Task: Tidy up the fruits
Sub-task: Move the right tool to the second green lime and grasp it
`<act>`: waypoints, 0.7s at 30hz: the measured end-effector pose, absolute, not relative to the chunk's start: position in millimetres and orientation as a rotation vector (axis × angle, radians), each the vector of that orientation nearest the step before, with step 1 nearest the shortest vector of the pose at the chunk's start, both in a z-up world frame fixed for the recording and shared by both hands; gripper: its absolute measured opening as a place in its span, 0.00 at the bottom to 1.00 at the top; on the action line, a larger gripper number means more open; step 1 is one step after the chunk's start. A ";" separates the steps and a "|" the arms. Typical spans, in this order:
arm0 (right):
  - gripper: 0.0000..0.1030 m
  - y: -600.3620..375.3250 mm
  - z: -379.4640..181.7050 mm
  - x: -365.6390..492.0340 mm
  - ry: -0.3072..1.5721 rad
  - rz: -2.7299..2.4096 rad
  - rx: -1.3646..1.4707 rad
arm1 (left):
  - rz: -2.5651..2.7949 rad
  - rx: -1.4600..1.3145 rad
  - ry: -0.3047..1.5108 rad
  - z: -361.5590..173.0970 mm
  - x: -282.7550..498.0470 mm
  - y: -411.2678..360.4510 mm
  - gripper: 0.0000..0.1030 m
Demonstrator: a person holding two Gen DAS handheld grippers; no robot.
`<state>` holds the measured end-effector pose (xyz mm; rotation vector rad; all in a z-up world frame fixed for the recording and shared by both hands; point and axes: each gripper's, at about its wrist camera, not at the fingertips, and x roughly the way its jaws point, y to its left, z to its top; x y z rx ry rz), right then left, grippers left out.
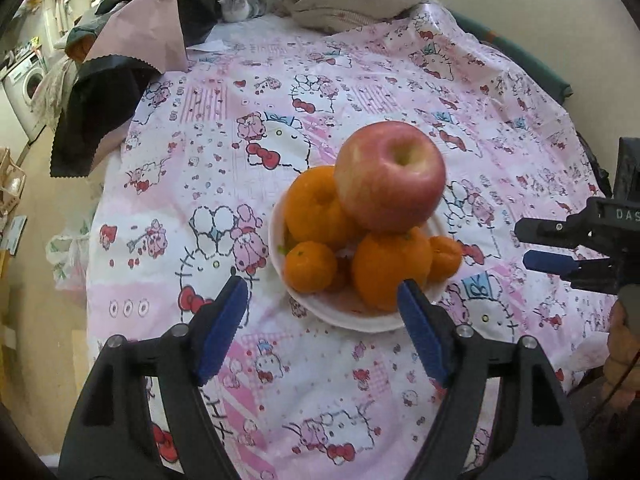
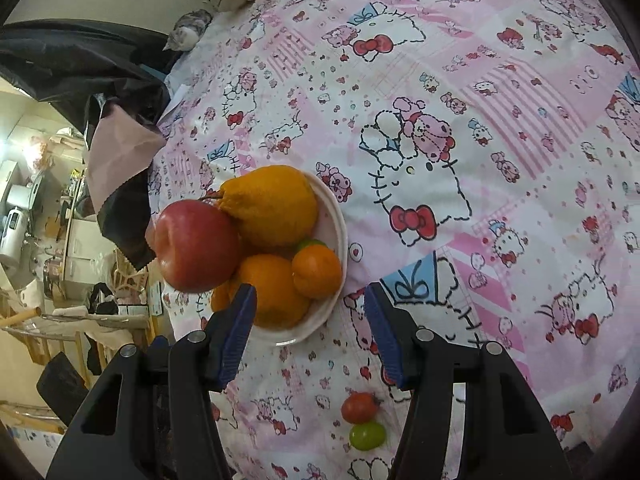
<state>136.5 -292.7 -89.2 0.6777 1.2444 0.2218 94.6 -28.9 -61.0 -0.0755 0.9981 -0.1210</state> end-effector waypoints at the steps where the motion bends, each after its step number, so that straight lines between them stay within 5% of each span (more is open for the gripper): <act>1: 0.57 -293.1 -88.7 132.6 1.246 0.220 0.668 | -0.126 -0.083 1.000 -59.6 91.5 -29.1 0.72; 21: 0.57 -263.7 -113.3 48.5 1.450 0.272 0.531 | -0.092 -0.124 1.042 -37.3 51.1 -23.3 0.72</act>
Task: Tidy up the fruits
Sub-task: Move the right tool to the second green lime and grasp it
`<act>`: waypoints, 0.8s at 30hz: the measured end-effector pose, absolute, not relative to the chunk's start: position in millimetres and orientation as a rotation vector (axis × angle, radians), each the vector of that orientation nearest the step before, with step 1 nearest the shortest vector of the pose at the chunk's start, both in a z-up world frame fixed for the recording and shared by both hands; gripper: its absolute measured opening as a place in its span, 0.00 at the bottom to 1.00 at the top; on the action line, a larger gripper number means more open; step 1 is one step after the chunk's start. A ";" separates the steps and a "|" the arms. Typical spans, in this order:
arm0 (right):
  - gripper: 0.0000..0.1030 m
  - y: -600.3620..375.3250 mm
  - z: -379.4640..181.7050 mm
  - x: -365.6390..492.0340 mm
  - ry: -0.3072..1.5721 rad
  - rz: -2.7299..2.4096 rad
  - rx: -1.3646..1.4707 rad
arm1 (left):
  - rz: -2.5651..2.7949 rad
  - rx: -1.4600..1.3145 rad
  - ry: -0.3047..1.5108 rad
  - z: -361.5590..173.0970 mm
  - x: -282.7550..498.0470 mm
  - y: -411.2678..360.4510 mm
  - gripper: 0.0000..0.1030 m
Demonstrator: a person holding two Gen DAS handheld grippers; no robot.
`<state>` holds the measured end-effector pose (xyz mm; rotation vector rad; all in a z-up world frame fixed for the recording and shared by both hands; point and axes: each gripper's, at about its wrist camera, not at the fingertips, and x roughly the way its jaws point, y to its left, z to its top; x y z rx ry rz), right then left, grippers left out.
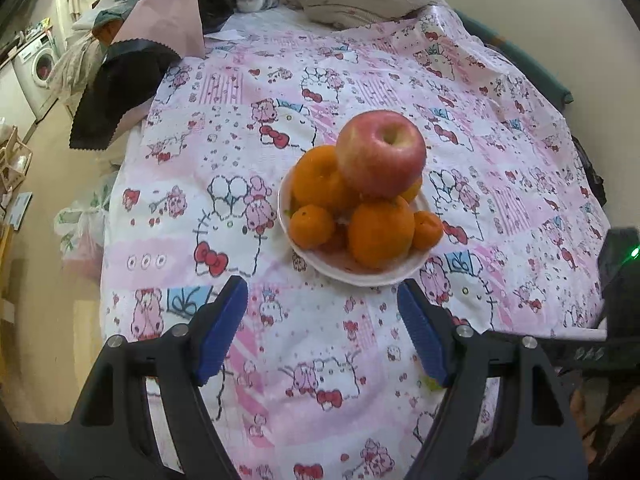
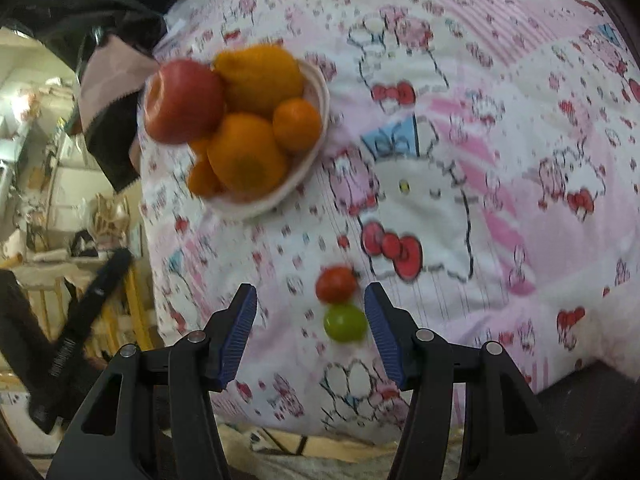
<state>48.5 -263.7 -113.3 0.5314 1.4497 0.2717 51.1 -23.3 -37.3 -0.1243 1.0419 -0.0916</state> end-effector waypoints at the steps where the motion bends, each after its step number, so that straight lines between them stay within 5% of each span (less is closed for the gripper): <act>1: 0.57 -261.7 -116.3 45.5 1.464 0.272 0.510 | -0.091 -0.129 1.047 -36.9 49.2 -22.9 0.72; 24: 0.55 -224.8 -153.9 40.9 1.579 0.302 0.311 | -0.051 -0.189 1.095 -44.9 32.9 -15.3 0.72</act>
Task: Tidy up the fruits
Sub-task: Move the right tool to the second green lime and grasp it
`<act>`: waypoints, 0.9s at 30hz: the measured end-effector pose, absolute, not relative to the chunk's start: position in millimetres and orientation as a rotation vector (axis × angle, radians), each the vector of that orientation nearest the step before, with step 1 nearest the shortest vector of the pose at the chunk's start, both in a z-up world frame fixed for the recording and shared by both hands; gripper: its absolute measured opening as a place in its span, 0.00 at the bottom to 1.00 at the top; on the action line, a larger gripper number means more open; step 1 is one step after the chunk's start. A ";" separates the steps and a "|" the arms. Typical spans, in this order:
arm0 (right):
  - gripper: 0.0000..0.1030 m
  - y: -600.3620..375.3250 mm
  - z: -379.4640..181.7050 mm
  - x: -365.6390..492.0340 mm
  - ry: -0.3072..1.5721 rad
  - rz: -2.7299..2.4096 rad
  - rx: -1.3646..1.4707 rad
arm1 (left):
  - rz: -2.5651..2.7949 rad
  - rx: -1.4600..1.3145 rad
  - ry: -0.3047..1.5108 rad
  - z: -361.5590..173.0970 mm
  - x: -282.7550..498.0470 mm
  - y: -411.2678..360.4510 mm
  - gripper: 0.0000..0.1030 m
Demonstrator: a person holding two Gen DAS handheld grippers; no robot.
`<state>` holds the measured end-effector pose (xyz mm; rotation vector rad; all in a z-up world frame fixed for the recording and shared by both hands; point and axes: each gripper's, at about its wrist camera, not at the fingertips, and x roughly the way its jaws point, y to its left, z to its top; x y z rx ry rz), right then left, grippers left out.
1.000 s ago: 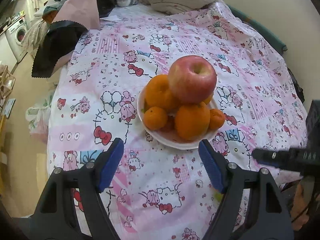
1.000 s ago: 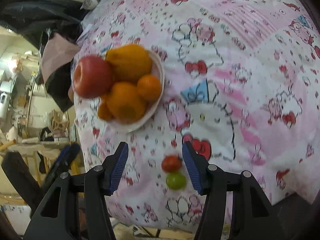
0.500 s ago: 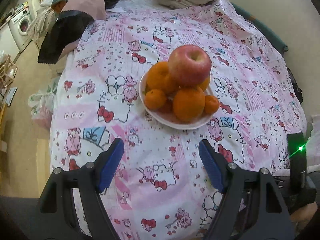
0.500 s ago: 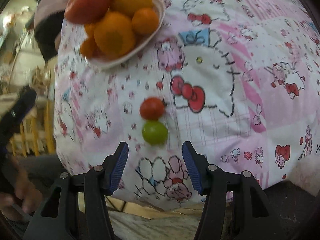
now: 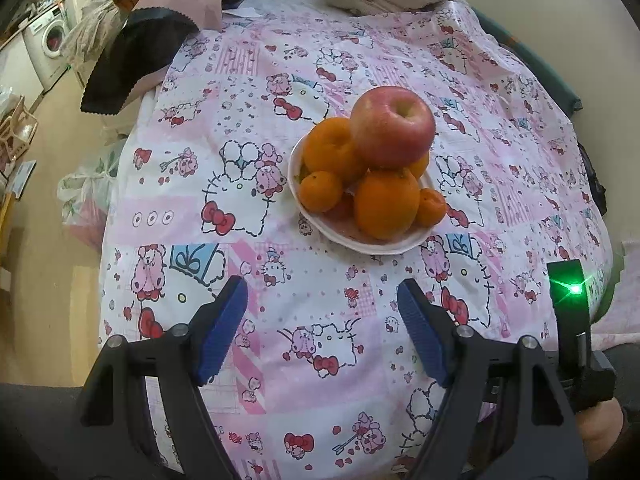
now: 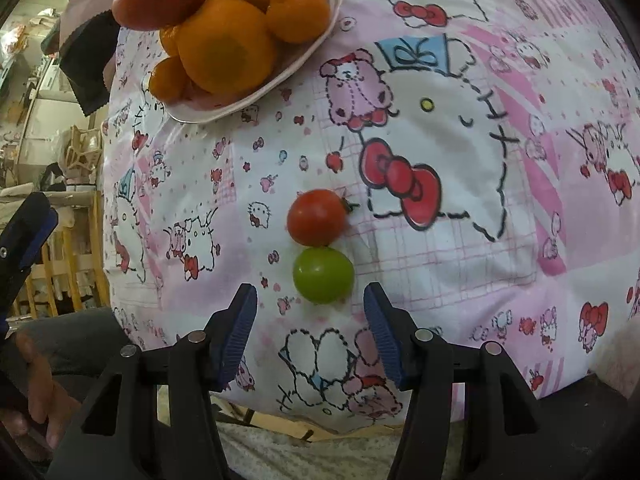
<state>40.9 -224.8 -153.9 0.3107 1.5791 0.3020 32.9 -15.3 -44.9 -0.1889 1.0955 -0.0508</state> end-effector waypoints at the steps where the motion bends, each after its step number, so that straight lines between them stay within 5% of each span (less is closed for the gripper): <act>1: 0.53 -222.3 -154.5 42.3 1.577 0.296 0.298 | -0.050 -0.193 1.099 -45.8 33.7 -14.2 0.72; 8: 0.48 -212.2 -167.3 45.8 1.617 0.264 0.210 | -0.041 -0.206 1.106 -48.1 33.7 -9.9 0.72; 12: 0.34 -216.5 -166.1 47.2 1.613 0.271 0.232 | -0.039 -0.208 1.115 -50.8 35.5 -11.2 0.72; 27: 0.34 -300.9 -95.1 40.2 1.320 0.275 0.583 | -0.074 -0.115 1.159 -74.4 37.4 -43.4 0.72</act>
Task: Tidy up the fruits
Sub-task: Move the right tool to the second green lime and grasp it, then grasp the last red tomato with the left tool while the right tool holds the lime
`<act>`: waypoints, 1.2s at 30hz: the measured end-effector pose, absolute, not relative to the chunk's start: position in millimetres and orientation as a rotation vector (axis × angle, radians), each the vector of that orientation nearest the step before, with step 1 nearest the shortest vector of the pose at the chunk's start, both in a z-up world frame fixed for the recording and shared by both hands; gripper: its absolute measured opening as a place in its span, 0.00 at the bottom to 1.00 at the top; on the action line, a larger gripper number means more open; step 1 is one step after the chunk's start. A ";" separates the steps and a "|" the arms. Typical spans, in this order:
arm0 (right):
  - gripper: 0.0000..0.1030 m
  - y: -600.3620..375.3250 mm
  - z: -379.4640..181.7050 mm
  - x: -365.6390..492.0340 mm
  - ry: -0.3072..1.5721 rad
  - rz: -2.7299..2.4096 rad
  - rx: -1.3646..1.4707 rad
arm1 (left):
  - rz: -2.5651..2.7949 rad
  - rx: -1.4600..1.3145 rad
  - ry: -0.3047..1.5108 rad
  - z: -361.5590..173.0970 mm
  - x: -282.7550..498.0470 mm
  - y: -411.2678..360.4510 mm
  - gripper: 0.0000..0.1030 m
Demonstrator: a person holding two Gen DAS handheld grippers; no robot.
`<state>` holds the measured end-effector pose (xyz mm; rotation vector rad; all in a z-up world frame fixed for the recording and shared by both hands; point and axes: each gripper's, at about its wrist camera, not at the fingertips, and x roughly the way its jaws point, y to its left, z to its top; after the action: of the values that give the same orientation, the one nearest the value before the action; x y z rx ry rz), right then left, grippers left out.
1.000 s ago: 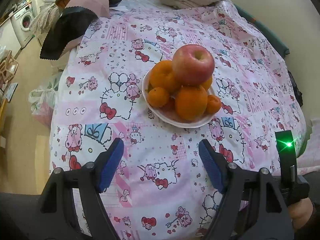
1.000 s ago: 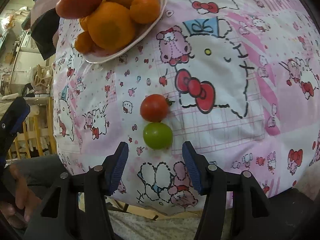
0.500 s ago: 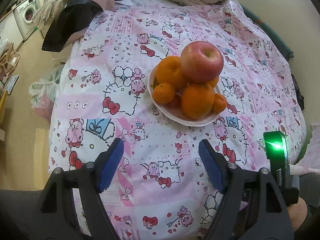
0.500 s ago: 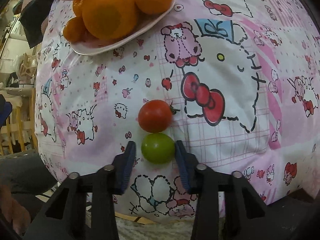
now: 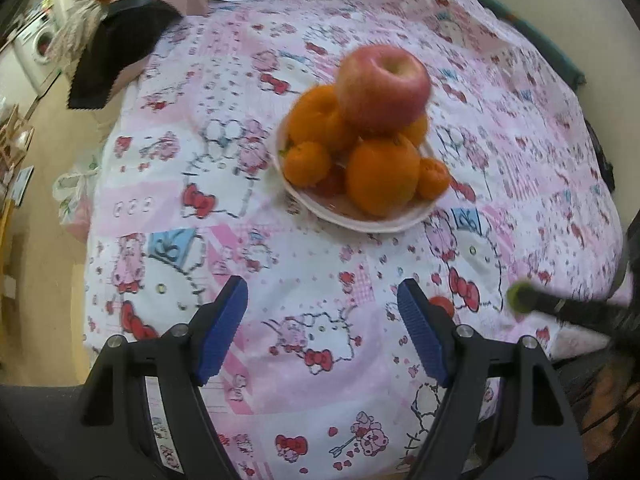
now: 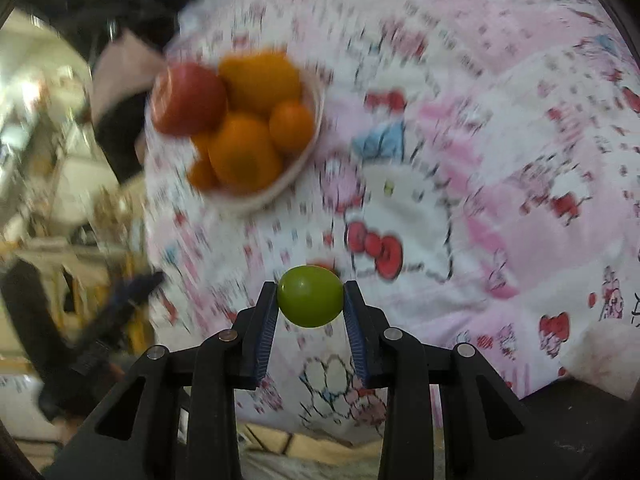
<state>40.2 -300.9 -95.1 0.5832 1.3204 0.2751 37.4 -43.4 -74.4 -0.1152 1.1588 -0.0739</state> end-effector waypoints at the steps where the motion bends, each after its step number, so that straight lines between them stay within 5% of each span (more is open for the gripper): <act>1: 0.34 -301.0 -93.5 40.7 1.311 0.268 0.601 | -0.088 -0.100 1.172 -79.1 37.4 -51.7 0.72; 11: 0.34 -323.0 -94.1 48.2 1.274 0.236 0.737 | -0.317 0.110 1.331 -143.4 29.6 -152.7 0.66; 19: 0.34 -325.7 -92.5 49.8 1.265 0.268 0.764 | -0.311 0.194 1.281 -160.2 30.8 -172.6 0.61; 21: 0.34 -325.1 -91.5 50.9 1.261 0.272 0.765 | -0.309 0.192 1.269 -159.5 31.3 -172.8 0.53; 24: 0.34 -324.6 -90.7 51.4 1.257 0.276 0.768 | -0.320 0.171 1.269 -156.4 32.7 -173.0 0.28; 36: 0.34 -321.1 -87.4 52.9 1.244 0.287 0.764 | -0.323 0.088 1.234 -120.1 32.7 -152.1 0.28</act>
<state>52.9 -321.1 -87.4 0.7640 1.2439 0.2872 32.7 -152.1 -120.1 0.0879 1.2341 -0.3226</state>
